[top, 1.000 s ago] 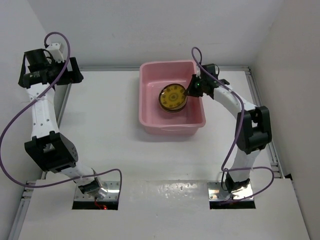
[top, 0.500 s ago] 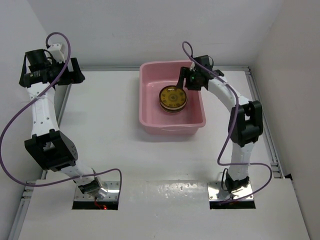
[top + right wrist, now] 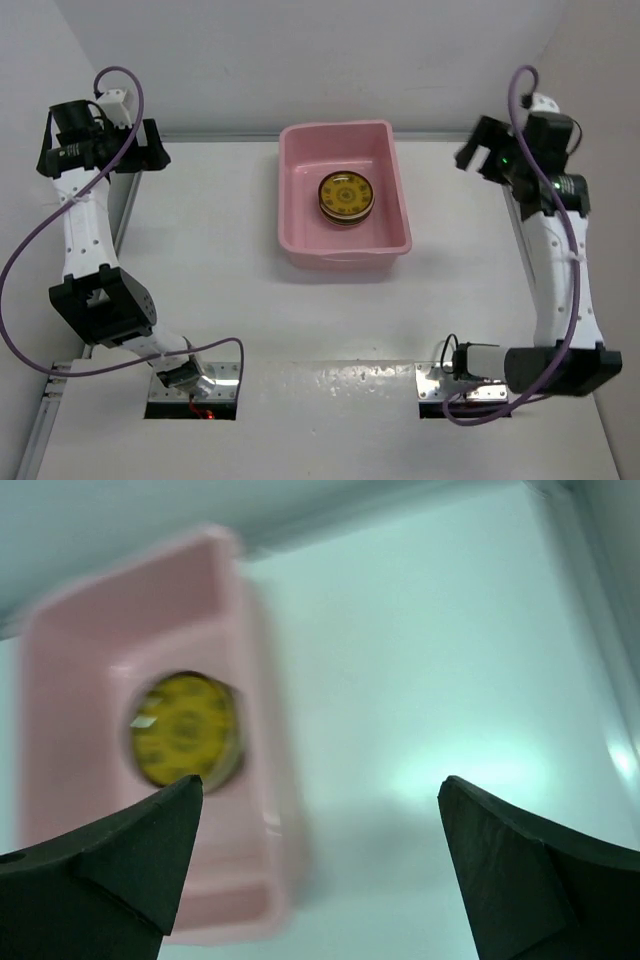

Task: Place the plates into the plastic bin on the countertop

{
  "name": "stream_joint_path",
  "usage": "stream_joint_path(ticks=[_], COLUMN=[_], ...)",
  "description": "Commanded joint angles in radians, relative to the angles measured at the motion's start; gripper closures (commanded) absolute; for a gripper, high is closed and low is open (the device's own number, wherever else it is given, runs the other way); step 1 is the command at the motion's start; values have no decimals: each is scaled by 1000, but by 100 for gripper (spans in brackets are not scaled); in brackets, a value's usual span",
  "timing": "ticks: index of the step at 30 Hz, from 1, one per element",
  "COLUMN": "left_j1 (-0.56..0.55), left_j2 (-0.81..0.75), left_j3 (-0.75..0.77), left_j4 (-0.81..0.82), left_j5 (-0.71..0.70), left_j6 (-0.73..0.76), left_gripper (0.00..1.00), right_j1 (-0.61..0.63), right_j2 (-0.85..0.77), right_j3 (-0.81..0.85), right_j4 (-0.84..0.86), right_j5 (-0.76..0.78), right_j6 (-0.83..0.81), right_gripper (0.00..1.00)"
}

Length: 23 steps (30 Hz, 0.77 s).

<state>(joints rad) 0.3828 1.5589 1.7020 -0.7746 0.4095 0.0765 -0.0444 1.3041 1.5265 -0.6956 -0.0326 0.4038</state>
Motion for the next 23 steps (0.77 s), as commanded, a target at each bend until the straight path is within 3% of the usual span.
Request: stream_joint_path(ticks=[1,8,23], left_j1=[-9,-53,-110], left_j2=[-71,-100,-158], left_j3=[-19,-79,-176], left_j4=[5,5,5], left_j5=[-6,5,-20], left_j6=[32,32,63], left_gripper=[0,0,0], right_j1=[-157,-250,-250], right_j2=[-67,-331,-437], right_j3=[-184,-521,-558], right_j4=[-243,-190,-174], right_j5=[120,387,211], right_j6=[26,273,152], right_gripper=[0,0,0])
